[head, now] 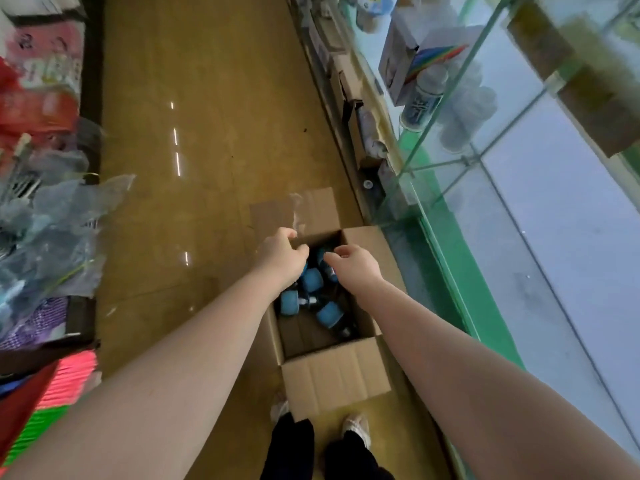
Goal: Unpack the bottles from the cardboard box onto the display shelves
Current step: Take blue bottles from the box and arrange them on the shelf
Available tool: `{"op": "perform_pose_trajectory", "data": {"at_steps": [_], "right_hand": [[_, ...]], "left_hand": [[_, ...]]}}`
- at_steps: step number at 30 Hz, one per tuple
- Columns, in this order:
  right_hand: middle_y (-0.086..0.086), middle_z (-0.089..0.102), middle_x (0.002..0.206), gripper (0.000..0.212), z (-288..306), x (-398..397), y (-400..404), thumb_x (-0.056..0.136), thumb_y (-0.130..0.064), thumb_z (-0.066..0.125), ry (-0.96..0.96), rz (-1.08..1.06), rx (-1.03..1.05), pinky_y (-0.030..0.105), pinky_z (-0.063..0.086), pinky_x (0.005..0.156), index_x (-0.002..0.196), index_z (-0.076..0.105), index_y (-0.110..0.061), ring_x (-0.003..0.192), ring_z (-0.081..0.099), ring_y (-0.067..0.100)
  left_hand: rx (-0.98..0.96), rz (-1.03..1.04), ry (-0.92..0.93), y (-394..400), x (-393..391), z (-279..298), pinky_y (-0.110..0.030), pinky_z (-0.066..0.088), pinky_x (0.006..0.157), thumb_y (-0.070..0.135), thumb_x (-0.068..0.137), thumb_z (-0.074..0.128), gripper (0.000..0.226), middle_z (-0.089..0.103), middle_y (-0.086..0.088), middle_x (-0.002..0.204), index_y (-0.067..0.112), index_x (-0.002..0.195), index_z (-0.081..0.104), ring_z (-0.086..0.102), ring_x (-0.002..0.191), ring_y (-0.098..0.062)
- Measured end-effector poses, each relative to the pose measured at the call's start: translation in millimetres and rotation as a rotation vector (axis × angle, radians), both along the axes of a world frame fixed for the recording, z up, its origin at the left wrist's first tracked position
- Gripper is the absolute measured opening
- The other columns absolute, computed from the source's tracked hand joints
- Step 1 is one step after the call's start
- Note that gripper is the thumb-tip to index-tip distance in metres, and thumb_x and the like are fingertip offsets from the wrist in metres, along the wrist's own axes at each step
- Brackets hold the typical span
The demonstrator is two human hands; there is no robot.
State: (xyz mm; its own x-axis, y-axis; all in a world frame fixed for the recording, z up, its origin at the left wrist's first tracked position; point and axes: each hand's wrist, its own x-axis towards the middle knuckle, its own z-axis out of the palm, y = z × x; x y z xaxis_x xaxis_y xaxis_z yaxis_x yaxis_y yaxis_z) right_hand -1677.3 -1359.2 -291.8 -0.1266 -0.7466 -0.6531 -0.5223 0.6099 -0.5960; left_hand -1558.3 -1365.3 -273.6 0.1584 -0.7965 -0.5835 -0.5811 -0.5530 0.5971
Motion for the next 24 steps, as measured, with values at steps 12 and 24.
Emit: {"op": "perform_pose_trajectory", "data": {"at_steps": [12, 24], "right_hand": [[0.006, 0.049, 0.137, 0.055, -129.7, -26.3, -17.7, 0.093, -0.027, 0.051, -0.015, -0.054, 0.118, 0.030, 0.040, 0.097, 0.143, 0.033, -0.014, 0.122, 0.050, 0.023], [0.014, 0.050, 0.134, 0.072, -431.8, -35.9, -29.8, 0.089, -0.029, 0.059, -0.223, -0.466, 0.248, 0.041, 0.047, 0.097, 0.148, 0.020, -0.015, 0.115, 0.054, 0.027]], "left_hand": [[0.003, 0.071, 0.005, -18.8, -22.4, -118.3, -0.030, 0.038, 0.095, 0.025, 0.096, 0.049, 0.042, 0.045, -0.009, 0.137, 0.016, 0.136, 0.043, 0.048, 0.120, -0.025], [-0.079, 0.181, 0.114, -17.2, -58.6, -381.3, -0.029, 0.040, 0.091, 0.022, 0.094, 0.051, 0.042, 0.046, -0.007, 0.134, 0.021, 0.135, 0.045, 0.051, 0.111, -0.020]]}}
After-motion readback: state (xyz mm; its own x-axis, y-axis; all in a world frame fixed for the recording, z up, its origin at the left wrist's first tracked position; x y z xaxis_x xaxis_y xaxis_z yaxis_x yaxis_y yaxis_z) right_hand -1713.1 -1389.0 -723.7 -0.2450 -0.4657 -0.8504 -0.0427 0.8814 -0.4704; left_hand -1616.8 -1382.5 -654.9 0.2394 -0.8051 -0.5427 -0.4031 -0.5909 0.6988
